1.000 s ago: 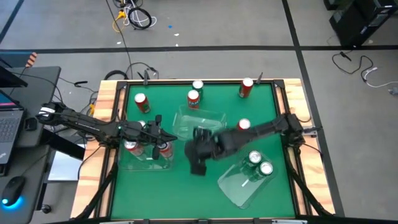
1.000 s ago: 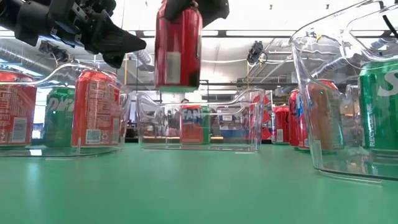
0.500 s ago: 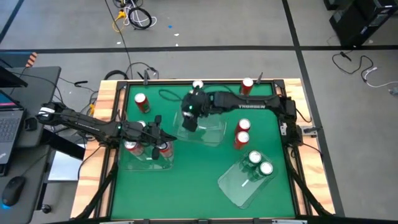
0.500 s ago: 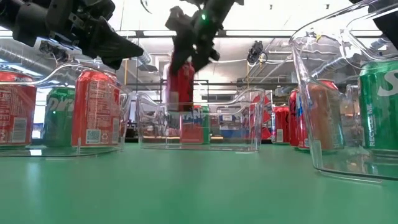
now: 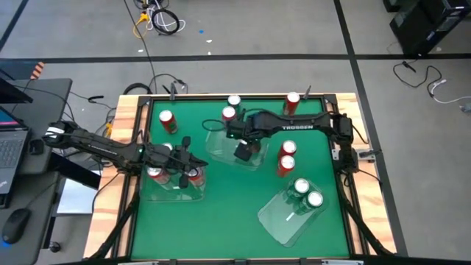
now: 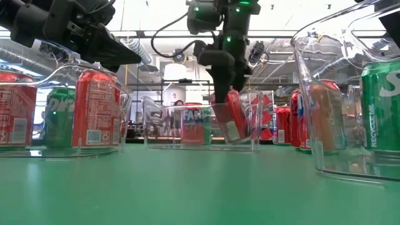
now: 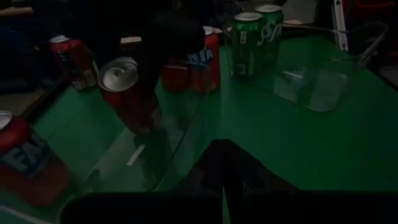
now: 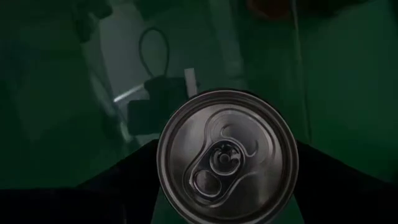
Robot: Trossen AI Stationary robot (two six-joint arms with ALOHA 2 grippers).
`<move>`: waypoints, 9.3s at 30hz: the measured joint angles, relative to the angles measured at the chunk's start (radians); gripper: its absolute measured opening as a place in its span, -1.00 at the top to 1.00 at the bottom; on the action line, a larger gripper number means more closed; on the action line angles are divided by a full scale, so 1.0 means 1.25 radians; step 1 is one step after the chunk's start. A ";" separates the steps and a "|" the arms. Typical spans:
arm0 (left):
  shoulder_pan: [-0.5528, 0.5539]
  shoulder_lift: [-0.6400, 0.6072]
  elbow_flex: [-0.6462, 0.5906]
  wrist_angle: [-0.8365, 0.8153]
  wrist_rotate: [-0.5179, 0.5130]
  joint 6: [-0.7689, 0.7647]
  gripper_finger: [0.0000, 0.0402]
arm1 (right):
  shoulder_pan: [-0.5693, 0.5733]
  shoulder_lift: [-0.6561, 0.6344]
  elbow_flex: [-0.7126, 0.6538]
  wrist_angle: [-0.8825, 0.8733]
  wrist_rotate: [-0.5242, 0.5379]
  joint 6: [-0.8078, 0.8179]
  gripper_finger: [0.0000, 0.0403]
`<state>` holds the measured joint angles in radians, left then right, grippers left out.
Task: Sort soda cans
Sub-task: Put the red black soda can into the top transparent bin, then put the top red black soda can into the top transparent bin, then adjust the red soda can in the bottom left transparent bin
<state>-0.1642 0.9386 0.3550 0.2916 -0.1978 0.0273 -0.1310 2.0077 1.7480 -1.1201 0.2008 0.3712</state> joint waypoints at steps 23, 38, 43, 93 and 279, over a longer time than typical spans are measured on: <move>0.000 0.000 0.000 -0.011 -0.001 -0.008 0.99 | -0.016 -0.207 -0.357 0.282 0.058 0.137 -0.55; 0.000 0.000 0.000 -0.012 -0.001 -0.010 0.99 | -0.016 -0.280 -0.287 0.229 0.078 0.091 -0.68; 0.000 0.000 0.000 -0.012 -0.001 -0.010 0.99 | -0.042 -0.334 -0.231 0.125 0.144 0.054 -0.65; 0.000 0.001 0.000 -0.027 -0.001 -0.007 0.99 | -0.596 -0.203 -0.260 0.075 -0.094 -0.245 -0.41; 0.001 0.000 0.004 -0.042 -0.001 -0.046 0.99 | 0.026 -0.011 0.048 0.028 -0.139 -0.231 0.87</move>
<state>-0.1635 0.9390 0.3595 0.2386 -0.1993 -0.0307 -0.0982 1.9942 1.8074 -1.0851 0.0265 0.0827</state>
